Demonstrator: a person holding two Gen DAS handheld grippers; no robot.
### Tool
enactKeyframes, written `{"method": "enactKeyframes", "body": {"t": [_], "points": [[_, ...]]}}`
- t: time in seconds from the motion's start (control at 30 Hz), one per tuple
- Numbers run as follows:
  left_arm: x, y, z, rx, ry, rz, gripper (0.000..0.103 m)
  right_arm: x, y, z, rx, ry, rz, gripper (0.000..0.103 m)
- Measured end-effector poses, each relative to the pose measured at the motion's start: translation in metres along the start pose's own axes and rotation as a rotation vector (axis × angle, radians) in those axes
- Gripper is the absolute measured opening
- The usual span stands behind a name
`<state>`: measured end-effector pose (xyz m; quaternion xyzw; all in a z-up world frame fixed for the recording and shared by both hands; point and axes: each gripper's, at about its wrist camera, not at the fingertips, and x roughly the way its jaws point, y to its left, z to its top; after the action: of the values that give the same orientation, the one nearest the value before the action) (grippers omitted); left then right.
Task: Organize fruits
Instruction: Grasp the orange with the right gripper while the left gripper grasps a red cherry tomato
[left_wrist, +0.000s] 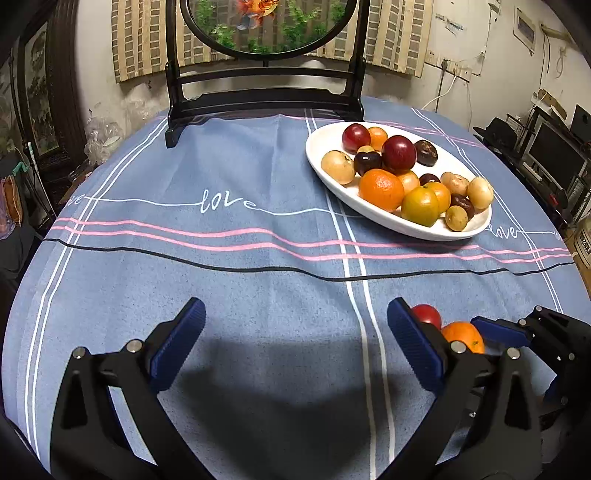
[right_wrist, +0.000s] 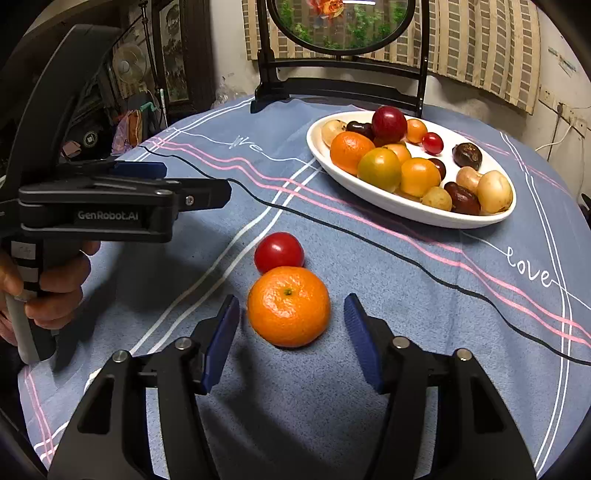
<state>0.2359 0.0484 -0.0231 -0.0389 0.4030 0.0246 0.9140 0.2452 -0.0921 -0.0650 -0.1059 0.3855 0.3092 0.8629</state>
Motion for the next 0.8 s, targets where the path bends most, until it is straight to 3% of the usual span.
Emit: {"method": "enactKeyframes", "body": {"t": [0.3,0.53,0.67,0.8], "points": [[0.001,0.002,0.0,-0.006,-0.002,0.007,0.1,0.001,0.006,0.0,-0.026,0.001,-0.026,0.045],[-0.001,-0.003,-0.001,0.01,-0.007,-0.035,0.1,-0.015,-0.019,0.003,0.09,-0.033,0.01,0.045],[-0.002,-0.022,-0.007,0.09,0.027,-0.152,0.1,-0.031,-0.042,0.004,0.176,-0.08,-0.014,0.045],[-0.006,-0.051,-0.019,0.235,-0.031,-0.143,0.097,-0.038,-0.053,0.004,0.214,-0.09,-0.03,0.045]]}}
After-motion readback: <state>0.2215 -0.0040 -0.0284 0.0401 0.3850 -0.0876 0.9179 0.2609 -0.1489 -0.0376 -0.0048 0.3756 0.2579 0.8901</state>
